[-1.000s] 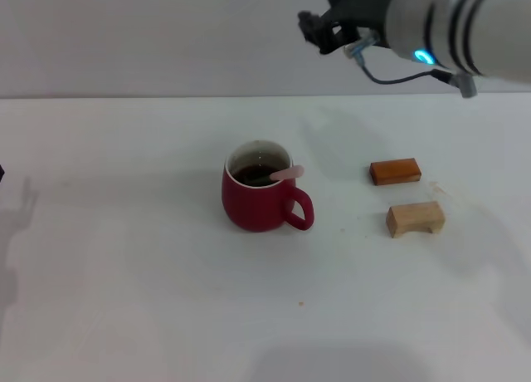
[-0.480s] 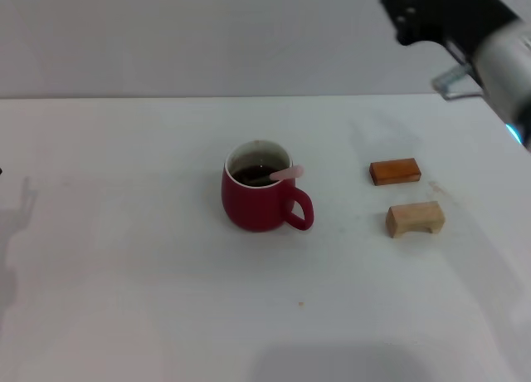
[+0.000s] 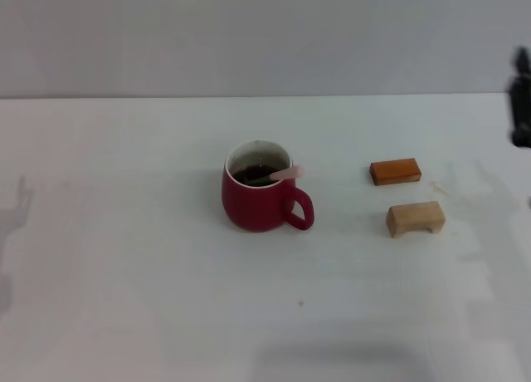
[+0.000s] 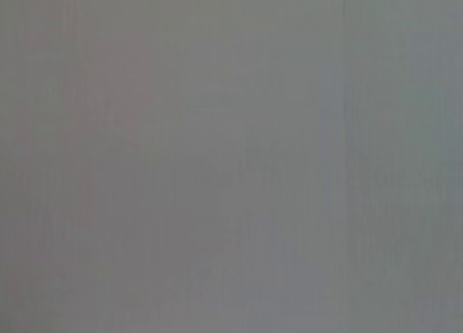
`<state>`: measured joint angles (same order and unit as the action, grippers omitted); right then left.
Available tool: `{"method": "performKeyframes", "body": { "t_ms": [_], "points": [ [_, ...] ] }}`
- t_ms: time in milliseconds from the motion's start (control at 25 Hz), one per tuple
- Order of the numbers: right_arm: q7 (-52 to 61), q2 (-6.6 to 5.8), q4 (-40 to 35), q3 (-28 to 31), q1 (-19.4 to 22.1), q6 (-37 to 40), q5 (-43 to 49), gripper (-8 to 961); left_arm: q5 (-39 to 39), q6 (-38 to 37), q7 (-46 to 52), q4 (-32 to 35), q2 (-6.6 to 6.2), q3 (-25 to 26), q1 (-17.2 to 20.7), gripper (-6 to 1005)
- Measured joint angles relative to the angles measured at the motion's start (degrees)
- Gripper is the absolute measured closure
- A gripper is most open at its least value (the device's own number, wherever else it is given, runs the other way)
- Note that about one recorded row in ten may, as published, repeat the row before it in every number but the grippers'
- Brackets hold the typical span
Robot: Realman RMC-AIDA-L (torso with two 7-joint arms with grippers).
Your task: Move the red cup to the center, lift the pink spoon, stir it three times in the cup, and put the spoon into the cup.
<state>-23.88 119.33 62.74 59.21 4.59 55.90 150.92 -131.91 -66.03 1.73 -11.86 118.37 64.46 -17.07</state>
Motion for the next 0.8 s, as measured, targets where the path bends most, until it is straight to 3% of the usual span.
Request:
{"method": "performKeyframes", "body": {
  "t_ms": [120, 320, 480, 800],
  "points": [
    [0.0, -0.02, -5.6, -2.8, 0.9, 8.9, -10.8, 548, 0.0, -0.4, 1.9, 0.1, 0.00, 0.0, 0.2, 189],
    [0.2, -0.15, -9.9, -5.2, 1.3, 14.8, -21.7, 494, 0.0, -0.4, 3.2, 0.6, -0.12, 0.1, 0.3, 189],
    [0.5, -0.12, -14.6, -9.2, 1.4, 23.9, -32.6, 451, 0.0, -0.6, 3.2, 0.6, -0.14, 0.1, 0.3, 189],
    [0.5, -0.07, -17.7, -13.6, 0.7, 30.8, -35.6, 376, 0.0, -1.1, 3.2, 0.3, -0.10, 0.1, 0.3, 189]
  ]
}}
